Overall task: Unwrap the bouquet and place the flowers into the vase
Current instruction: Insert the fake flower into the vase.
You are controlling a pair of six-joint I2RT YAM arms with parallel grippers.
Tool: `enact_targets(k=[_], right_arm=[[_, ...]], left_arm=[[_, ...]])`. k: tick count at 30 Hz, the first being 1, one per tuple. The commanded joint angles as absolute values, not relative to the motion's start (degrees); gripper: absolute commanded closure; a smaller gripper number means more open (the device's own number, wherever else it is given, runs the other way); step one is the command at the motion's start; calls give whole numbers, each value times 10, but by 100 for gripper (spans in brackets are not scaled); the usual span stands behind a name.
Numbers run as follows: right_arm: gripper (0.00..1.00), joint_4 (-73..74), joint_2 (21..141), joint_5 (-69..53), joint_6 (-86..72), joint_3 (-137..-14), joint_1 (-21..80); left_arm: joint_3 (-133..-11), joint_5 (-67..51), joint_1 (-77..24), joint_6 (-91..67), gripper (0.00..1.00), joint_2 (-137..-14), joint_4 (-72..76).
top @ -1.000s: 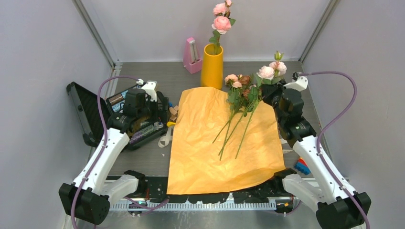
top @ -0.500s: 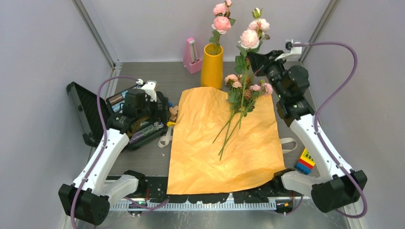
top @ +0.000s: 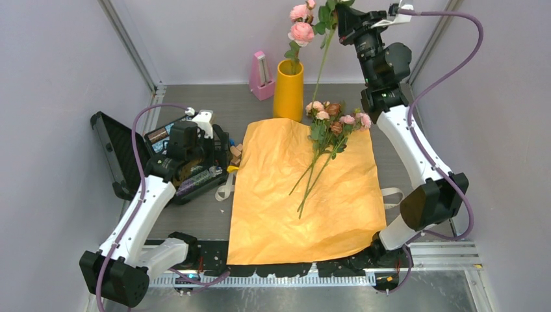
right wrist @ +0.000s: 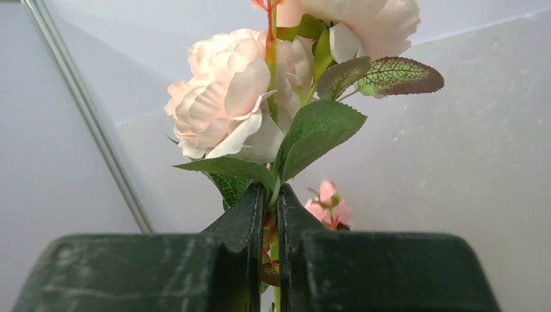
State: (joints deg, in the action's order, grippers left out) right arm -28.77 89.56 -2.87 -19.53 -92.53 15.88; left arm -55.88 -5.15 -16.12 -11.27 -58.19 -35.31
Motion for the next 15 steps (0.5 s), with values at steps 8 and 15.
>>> enact_targets(k=[8,15], right_arm=[[100,-388,979,46,-180,-1093,158],[100,-392,1020,53,-193,-1162,158]], left_arm=[[-558,-41,-163,-99,5,-573,-332],[-557,-40,-163,-99,5,-571,-332]])
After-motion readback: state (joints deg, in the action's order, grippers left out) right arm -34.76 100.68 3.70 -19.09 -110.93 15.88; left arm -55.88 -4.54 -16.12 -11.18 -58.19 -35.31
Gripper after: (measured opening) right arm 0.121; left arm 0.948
